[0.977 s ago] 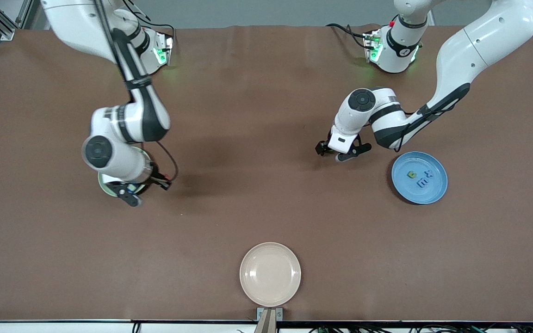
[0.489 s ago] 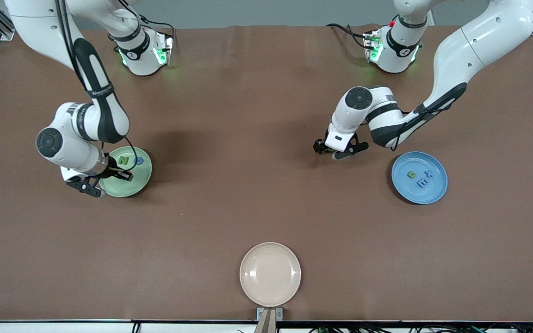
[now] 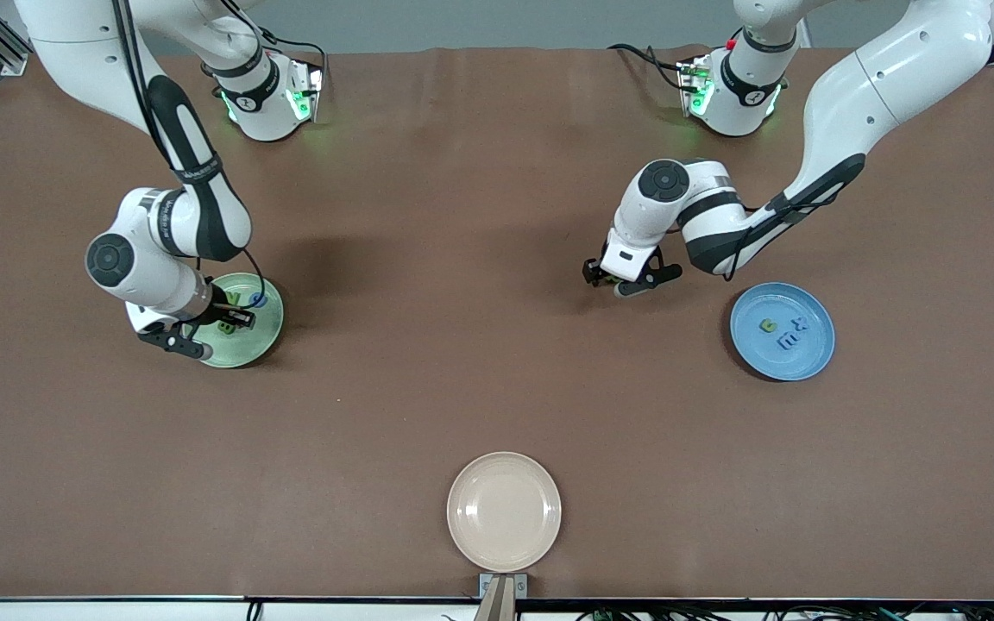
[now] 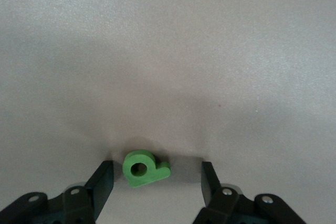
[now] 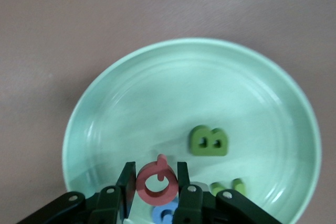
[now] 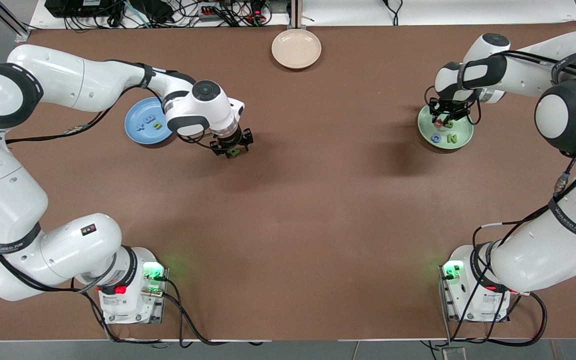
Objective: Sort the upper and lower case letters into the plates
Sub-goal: 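Return the right arm to rest while the left gripper lifts the p, then carry the green p over and drop it in the blue plate with the left gripper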
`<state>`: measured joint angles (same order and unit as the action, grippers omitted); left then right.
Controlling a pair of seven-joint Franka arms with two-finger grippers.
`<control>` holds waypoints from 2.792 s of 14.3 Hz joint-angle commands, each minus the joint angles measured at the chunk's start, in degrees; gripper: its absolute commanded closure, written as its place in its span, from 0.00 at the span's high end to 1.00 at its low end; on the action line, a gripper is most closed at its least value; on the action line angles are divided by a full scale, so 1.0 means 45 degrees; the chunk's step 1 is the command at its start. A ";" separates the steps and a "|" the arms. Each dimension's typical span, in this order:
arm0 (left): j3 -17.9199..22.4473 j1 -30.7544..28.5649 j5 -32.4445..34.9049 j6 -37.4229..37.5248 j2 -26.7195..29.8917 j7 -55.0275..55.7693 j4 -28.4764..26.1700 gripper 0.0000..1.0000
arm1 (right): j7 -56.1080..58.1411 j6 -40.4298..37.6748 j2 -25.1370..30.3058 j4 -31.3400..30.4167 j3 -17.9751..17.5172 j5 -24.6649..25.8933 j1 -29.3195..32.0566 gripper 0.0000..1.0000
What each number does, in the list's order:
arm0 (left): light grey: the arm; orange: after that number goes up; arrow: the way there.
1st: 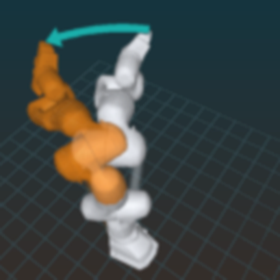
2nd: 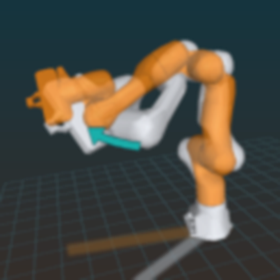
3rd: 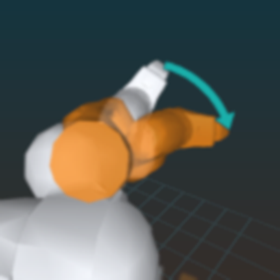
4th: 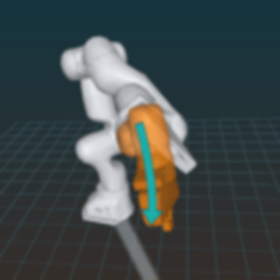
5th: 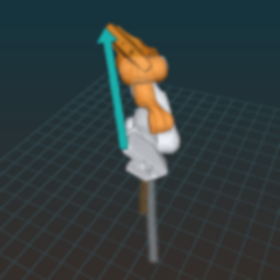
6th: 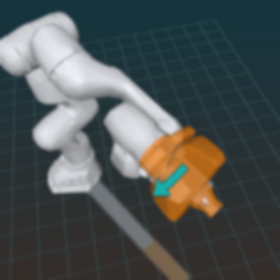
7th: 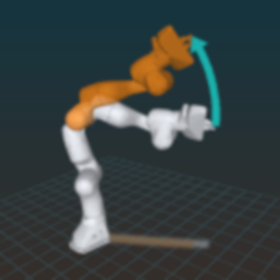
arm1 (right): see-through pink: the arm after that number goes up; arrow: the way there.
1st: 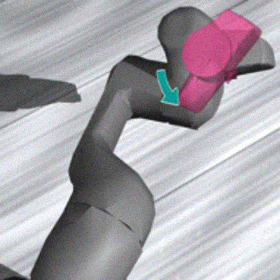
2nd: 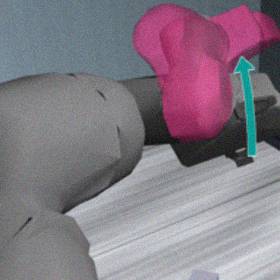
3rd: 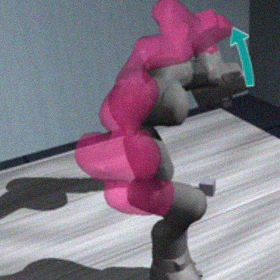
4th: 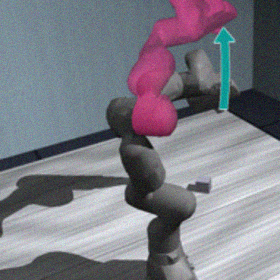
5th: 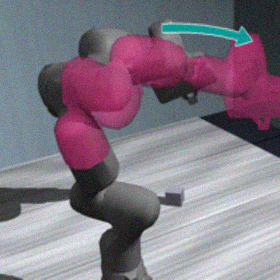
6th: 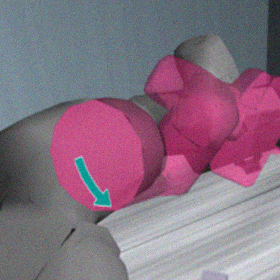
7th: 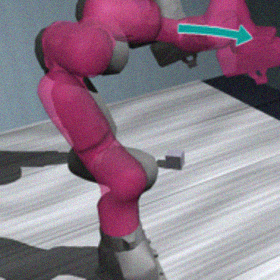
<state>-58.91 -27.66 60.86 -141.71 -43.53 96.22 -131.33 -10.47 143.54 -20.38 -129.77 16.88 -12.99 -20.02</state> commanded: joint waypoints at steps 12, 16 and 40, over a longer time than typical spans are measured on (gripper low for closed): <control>0.0453 0.0405 0.0205 -0.0092 0.0162 0.0102 0.0063 0.52 | 0.1468 -0.7007 0.0331 0.4944 0.1034 0.2573 0.0307 1.00; 0.0453 0.0484 0.0205 -0.0092 0.0143 0.0102 0.0180 0.43 | 0.1739 -0.9060 0.0506 0.6626 0.1014 0.2496 0.0641 1.00; -0.2104 -0.4178 -0.0127 0.3421 0.0826 -0.5905 0.1470 0.27 | 0.3305 -1.3011 0.1444 1.1278 0.0975 0.2437 0.2438 1.00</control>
<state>-65.96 -41.54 60.83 -128.59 -41.32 75.52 -122.82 4.25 85.29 -13.54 -80.91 22.19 -2.30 -9.87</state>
